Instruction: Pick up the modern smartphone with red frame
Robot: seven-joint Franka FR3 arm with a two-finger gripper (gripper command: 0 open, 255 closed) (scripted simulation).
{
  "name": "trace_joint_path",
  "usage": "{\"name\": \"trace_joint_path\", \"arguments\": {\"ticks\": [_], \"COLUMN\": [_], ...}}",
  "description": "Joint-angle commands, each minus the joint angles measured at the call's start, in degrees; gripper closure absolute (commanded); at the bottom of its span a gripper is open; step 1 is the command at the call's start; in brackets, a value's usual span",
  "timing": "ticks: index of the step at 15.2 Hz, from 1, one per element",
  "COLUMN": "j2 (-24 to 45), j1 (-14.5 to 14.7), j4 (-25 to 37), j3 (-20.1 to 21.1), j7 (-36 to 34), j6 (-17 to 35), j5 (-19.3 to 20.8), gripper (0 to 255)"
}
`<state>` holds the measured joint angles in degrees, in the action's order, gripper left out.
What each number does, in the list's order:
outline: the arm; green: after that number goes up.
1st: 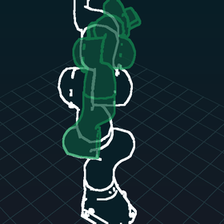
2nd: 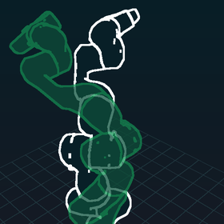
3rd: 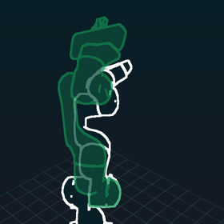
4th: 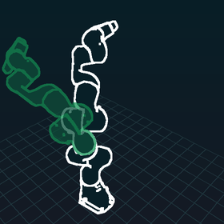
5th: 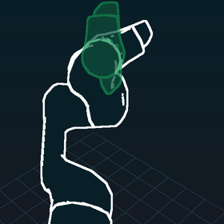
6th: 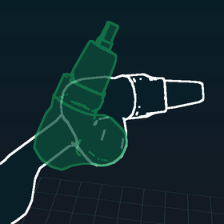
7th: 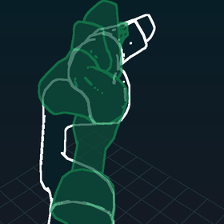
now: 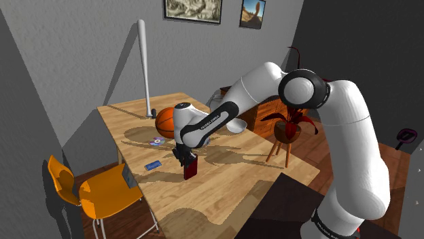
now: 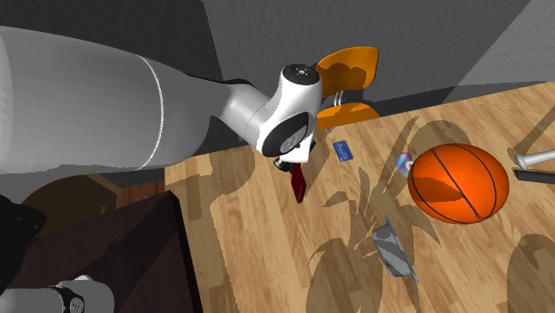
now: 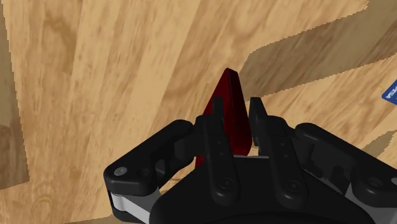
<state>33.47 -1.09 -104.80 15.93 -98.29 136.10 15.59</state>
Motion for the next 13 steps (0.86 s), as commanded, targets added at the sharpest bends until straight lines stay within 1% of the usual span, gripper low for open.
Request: {"name": "trace_joint_path", "arguments": {"ticks": [1,11,13], "j2": [-0.92,-5.88,-5.95], "j1": [-0.23,-1.16,-1.17], "j4": [0.19,0.89,0.9], "j3": [0.28,1.64,1.66], "j7": [0.35,1.81,1.83], "j6": [-1.08,-6.55,-6.64], "j5": [-0.4,-2.48,-2.51], "gripper": [255,255,255]}}
